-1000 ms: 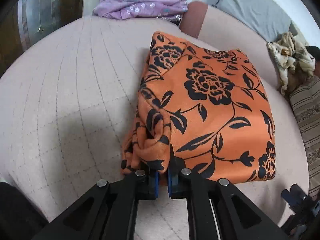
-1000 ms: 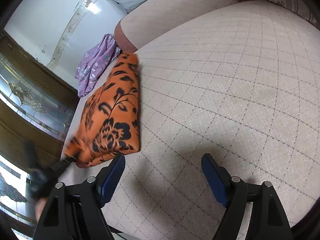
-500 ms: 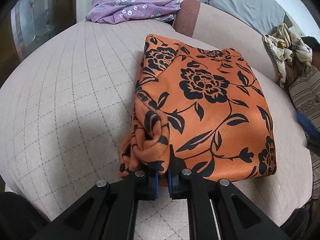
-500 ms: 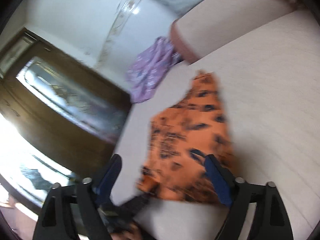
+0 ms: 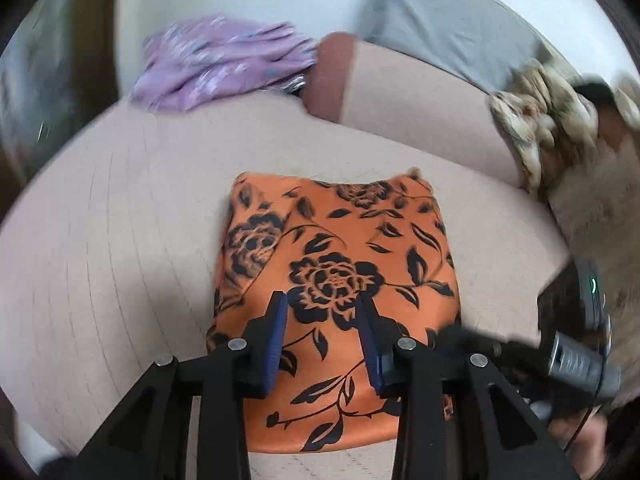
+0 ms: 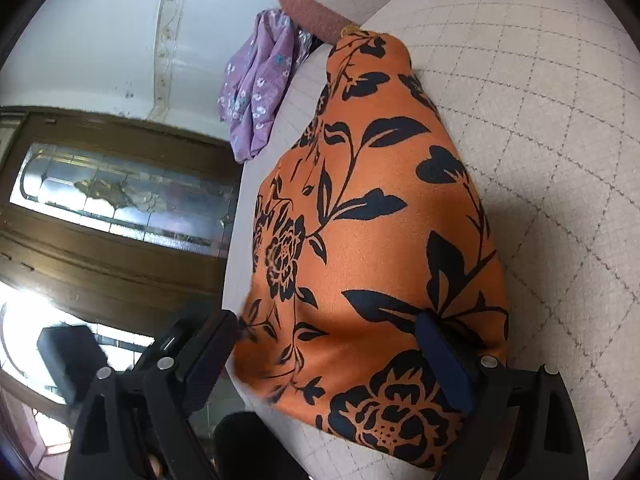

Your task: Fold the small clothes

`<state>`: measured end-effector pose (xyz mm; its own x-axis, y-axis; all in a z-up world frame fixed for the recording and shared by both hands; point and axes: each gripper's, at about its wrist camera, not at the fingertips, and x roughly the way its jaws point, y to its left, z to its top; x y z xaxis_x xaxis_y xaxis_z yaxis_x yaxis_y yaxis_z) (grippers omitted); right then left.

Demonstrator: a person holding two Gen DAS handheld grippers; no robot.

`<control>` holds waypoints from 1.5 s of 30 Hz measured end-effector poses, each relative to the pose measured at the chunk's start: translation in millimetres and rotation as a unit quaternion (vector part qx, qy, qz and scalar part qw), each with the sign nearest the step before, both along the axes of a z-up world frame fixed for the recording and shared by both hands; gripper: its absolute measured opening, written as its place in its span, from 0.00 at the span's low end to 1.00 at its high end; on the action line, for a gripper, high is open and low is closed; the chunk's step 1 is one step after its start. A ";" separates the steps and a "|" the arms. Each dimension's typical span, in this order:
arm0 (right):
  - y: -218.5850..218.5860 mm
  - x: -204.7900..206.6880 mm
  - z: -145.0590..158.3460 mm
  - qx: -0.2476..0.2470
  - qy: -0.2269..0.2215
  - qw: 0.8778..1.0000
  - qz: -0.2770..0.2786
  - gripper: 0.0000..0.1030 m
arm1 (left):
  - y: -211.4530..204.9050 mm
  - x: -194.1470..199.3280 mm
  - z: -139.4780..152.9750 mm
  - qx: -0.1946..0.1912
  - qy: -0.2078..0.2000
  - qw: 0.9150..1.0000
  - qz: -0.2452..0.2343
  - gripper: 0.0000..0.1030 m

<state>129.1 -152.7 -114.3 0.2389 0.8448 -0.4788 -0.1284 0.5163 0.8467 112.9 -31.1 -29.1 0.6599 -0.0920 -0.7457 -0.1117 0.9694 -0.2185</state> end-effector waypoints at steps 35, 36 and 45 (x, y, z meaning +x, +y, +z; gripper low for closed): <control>9.8 138.7 19.9 0.027 0.059 0.997 -0.049 0.93 | -15.0 29.3 -73.0 0.071 0.066 0.995 -0.030 0.34; 10.2 129.7 32.0 0.039 0.045 0.998 -0.036 0.93 | -15.5 29.4 -72.9 0.072 0.065 0.995 -0.029 0.34; 25.2 84.2 23.3 0.034 0.054 0.998 -0.015 0.93 | -6.4 12.4 -39.5 0.049 0.046 0.998 -0.022 0.51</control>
